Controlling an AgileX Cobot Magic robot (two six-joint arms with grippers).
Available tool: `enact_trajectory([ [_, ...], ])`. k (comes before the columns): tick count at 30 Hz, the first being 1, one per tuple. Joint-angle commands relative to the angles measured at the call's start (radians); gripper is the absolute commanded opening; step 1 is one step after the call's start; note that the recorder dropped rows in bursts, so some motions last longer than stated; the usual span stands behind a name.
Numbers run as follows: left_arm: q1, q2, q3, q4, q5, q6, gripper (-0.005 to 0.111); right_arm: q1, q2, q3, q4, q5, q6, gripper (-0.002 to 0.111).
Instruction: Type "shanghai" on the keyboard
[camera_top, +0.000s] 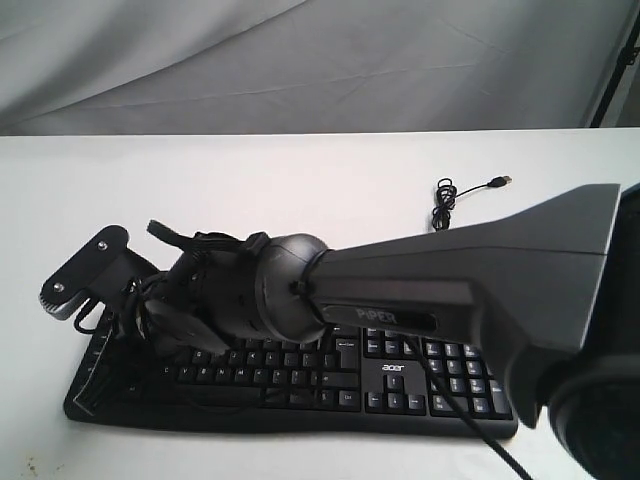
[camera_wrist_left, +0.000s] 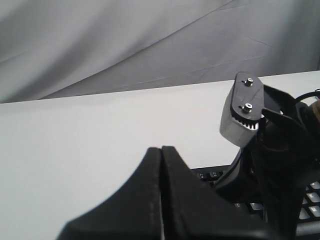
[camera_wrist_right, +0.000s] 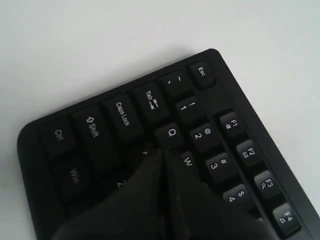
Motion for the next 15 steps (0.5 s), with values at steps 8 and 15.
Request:
enact_trajectory([
  [8,-0.004,-0.003,0.004,0.001,-0.005,-0.003,0.000,-0.011,-0.004,0.018,-0.010,-0.043,-0.028,0.000],
  [15,-0.004,-0.003,0.004,0.001,-0.005,-0.003,0.000,-0.018,-0.004,0.032,-0.003,-0.050,-0.028,0.000],
])
